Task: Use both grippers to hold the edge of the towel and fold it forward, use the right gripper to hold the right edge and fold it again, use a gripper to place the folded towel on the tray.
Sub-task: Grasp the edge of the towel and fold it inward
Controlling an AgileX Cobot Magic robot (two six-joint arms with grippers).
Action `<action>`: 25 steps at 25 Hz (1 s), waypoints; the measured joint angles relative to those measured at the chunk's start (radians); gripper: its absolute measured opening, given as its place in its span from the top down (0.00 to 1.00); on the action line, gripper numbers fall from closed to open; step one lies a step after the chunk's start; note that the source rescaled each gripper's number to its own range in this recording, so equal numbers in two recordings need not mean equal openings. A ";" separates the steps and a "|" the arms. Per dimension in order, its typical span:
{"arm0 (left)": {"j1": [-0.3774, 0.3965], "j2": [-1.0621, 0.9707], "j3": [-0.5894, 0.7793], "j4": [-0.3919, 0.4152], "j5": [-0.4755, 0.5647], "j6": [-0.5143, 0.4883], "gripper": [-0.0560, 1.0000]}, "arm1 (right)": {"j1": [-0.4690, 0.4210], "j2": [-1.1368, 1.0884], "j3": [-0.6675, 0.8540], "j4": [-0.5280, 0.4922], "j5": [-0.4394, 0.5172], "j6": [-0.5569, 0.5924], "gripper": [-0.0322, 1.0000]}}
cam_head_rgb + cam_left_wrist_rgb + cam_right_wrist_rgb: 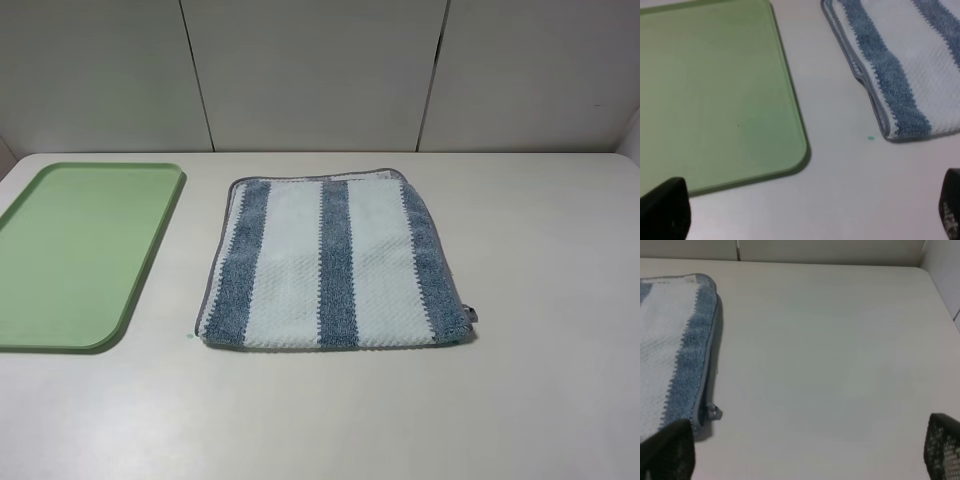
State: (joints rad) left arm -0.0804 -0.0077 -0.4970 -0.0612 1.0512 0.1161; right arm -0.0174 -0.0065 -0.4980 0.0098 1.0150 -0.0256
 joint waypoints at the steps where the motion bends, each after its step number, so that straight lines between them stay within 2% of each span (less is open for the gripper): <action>1: 0.000 0.000 0.000 0.000 0.000 0.000 0.00 | 0.000 0.000 0.000 0.000 0.000 0.000 0.00; 25: 0.000 0.000 0.000 0.000 0.001 0.000 0.00 | 0.000 0.000 0.000 0.000 0.000 0.000 0.00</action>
State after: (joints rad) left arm -0.0804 -0.0077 -0.4970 -0.0612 1.0522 0.1161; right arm -0.0174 -0.0065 -0.4980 0.0098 1.0150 -0.0256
